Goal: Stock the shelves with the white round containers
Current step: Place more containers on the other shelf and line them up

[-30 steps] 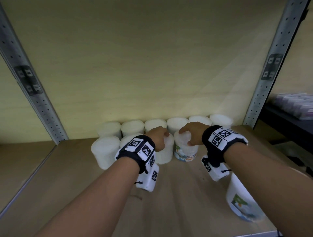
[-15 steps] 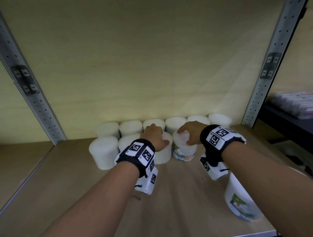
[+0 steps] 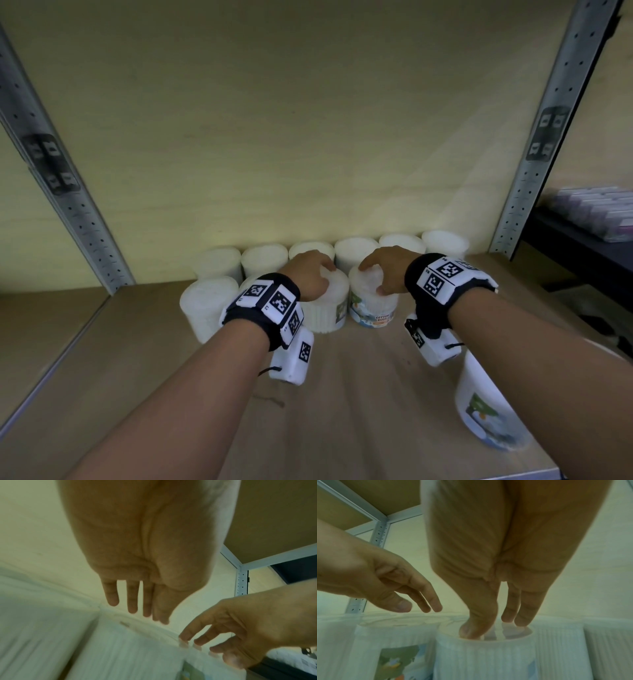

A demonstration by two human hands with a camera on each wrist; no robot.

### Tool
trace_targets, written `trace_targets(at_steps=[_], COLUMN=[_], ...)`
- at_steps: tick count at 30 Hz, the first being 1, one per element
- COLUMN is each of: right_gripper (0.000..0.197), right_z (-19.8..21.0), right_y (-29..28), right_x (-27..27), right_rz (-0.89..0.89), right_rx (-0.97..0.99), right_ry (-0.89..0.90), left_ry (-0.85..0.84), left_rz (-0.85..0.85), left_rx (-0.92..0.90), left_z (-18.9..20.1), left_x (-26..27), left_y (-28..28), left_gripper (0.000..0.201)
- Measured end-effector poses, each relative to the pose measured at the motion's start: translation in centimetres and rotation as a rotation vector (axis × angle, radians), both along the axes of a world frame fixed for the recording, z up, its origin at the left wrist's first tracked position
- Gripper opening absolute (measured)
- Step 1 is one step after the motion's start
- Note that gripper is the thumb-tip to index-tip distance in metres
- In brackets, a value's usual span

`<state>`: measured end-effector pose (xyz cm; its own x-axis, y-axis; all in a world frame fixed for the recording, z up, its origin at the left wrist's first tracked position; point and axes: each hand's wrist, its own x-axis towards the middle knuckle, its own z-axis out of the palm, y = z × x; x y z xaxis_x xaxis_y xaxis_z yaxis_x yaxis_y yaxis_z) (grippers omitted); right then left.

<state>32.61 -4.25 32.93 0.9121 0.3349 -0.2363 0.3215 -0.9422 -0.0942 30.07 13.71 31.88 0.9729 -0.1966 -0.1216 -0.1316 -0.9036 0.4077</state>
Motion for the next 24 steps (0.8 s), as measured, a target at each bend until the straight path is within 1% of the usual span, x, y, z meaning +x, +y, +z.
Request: trace_targets(at_steps=[2,5,8,10,15,21,24], right_gripper=[0.063,0.063,0.063,0.063,0.063,0.063,0.063], right_z=[0.1,0.2,0.2,0.1,0.0,0.1,0.0], right_y=[0.0,0.0,0.0,0.0,0.0,0.1,0.0], right_x=[0.0,0.0,0.1,0.1,0.1,0.0,0.0], right_rz=[-0.001,0.0,0.001,0.003,0.0,0.004,-0.001], right_rx=[-0.002,-0.007,-0.004,0.001,0.004,0.002,0.001], right_ry=[0.007,0.007,0.004,-0.001,0.0,0.001,0.001], left_ry=[-0.098,-0.129,-0.116,-0.113,-0.101,-0.02,0.043], left_rz=[0.077,0.109,0.086,0.084,0.061,-0.007,-0.071], left_rx=[-0.031,0.043,0.142,0.168,0.175,0.119,0.115], left_z=[-0.5,-1.3,-1.8,-1.9,-1.6,-1.0,-0.4], left_x=[0.0,0.1,0.2,0.3,0.3,0.2,0.2], left_y=[-0.2,-0.6,-0.9,-1.1,-1.1,-0.8,-0.5], left_gripper=[0.041,0.052,0.057,0.057,0.058,0.054,0.055])
